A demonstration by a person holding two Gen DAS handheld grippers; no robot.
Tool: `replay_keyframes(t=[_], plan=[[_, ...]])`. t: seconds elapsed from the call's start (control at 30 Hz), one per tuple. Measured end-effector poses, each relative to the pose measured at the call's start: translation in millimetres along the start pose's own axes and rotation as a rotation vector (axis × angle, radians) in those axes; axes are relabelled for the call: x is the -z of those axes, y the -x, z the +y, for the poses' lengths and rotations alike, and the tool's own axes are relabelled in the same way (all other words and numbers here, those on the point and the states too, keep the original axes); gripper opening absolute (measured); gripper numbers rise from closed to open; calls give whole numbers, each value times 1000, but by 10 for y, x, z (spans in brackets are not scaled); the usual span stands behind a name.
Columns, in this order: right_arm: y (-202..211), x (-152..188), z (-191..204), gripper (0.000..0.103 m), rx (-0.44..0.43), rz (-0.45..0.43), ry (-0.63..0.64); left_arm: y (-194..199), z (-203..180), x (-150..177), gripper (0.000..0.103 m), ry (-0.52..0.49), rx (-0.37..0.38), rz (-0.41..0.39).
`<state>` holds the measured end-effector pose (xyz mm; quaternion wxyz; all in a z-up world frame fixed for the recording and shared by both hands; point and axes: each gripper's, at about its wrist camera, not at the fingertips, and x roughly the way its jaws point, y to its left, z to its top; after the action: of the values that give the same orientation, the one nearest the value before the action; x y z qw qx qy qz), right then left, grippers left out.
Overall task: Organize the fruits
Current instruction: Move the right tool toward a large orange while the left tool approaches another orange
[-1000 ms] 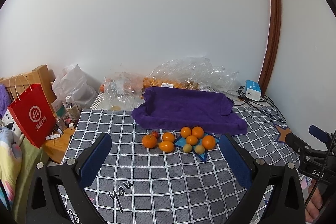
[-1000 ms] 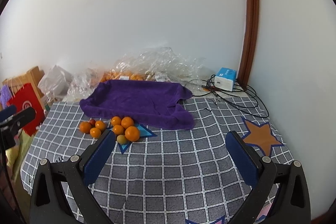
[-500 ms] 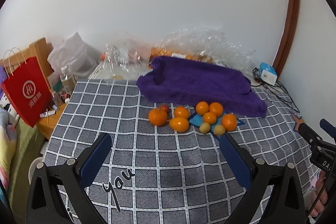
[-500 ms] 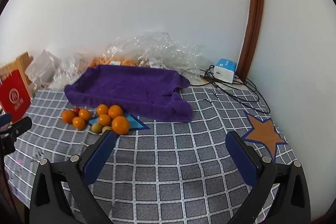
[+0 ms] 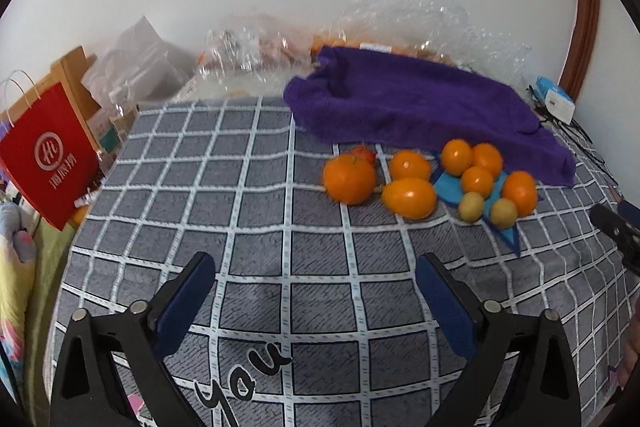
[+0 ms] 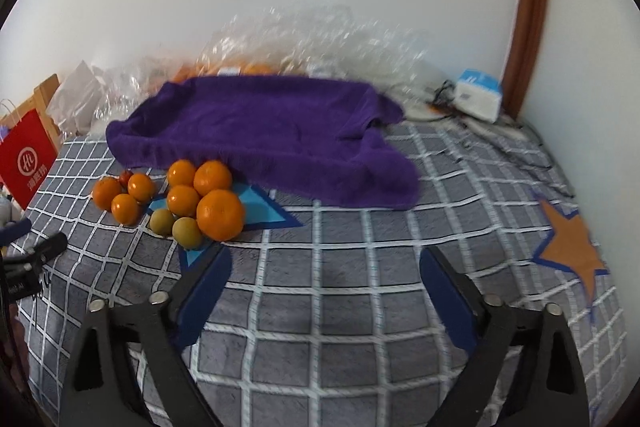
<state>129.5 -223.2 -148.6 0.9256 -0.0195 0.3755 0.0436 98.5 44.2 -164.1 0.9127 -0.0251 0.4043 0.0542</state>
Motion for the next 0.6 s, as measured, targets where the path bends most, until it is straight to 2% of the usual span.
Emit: replay_keyframes(t=[0.1, 0.17, 0.33, 0.43, 0.53, 0.6], plan=[[-148, -53, 98, 81, -111, 6, -20, -140, 105, 18, 91, 30, 11, 48], [-232, -94, 203, 77, -167, 7, -11, -179, 151, 36, 86, 34, 19, 54], [-502, -180, 382, 68, -194, 47, 4, -267, 180, 66, 79, 38, 14, 73], [-666, -197, 387, 67, -211, 96, -9, -285, 181, 77, 78, 41, 16, 63], [-766, -227, 353, 66, -254, 110, -46, -294, 161, 86, 78, 32, 8, 59], [-832, -251, 324, 59, -293, 132, -78, -305, 151, 86, 78, 28, 4, 61]])
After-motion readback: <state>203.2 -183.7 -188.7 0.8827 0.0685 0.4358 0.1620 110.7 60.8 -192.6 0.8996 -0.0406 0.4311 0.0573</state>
